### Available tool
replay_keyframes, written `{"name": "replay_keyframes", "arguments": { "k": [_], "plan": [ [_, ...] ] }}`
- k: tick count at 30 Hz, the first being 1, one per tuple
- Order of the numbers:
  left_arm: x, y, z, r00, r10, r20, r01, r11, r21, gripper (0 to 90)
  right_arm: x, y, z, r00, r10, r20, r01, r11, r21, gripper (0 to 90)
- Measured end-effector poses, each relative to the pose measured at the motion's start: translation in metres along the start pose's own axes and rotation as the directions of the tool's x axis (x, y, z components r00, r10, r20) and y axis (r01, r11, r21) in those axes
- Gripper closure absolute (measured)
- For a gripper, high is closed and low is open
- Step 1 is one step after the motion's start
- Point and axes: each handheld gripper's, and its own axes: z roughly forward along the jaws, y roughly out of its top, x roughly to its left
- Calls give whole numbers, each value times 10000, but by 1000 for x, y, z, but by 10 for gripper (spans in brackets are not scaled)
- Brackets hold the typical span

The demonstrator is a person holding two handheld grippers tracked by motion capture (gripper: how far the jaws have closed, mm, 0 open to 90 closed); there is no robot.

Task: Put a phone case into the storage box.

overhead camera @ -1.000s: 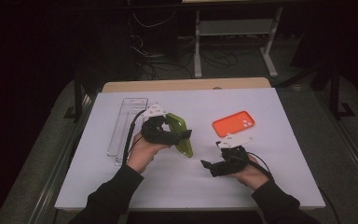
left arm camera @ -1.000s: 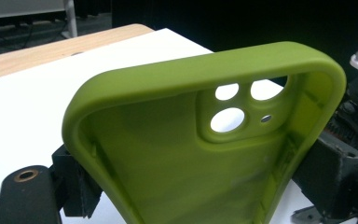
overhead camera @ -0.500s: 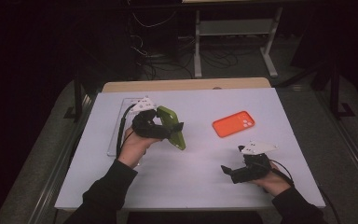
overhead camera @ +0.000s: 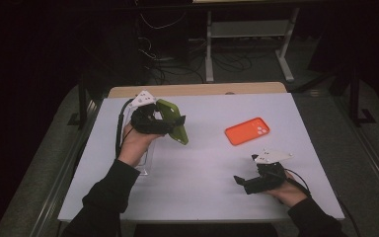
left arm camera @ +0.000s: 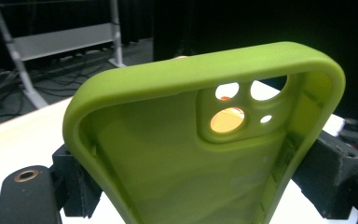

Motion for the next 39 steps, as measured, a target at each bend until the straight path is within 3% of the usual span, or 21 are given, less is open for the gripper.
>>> {"name": "replay_keyframes", "arguments": {
  "k": [6,10,13,19,24,28,33,35,36,39],
  "plan": [
    [23,13,-3,9970,-44,-777,38,10000,-83,144,-1,0,0,10000,3,18,-3,9999,-111,12],
    [42,21,-5,9885,-3,-1514,-18,9999,-141,144,-2,1,-1,10000,58,35,-58,9999,-105,12],
    [59,26,-6,9754,9,-2206,-43,9999,-147,144,-2,1,-1,9999,120,20,-120,9999,-93,12],
    [85,32,-5,9504,-138,-3108,121,9999,-72,144,-2,1,-2,9998,187,5,-187,9998,-102,12],
    [97,31,1,9337,-161,-3578,198,9998,66,144,-2,1,-2,9997,256,40,-256,9997,-66,12],
    [106,25,9,9160,-221,-4005,318,9993,176,144,-2,1,-3,9997,259,32,-259,9996,-79,12],
    [122,15,20,8860,-387,-4622,705,9962,519,143,-3,1,-3,9998,211,36,-210,9996,-162,12],
    [127,11,26,8822,-553,-4676,965,9932,648,143,-3,1,-3,9998,187,28,-187,9997,-147,12],
    [130,9,28,8777,-503,-4766,1010,9915,814,144,-3,1,-3,9998,179,19,-179,9997,-148,12],
    [135,3,34,8733,-250,-4865,1030,9856,1343,143,-3,1,-3,9999,157,20,-157,9998,-158,12]
  ]
}}
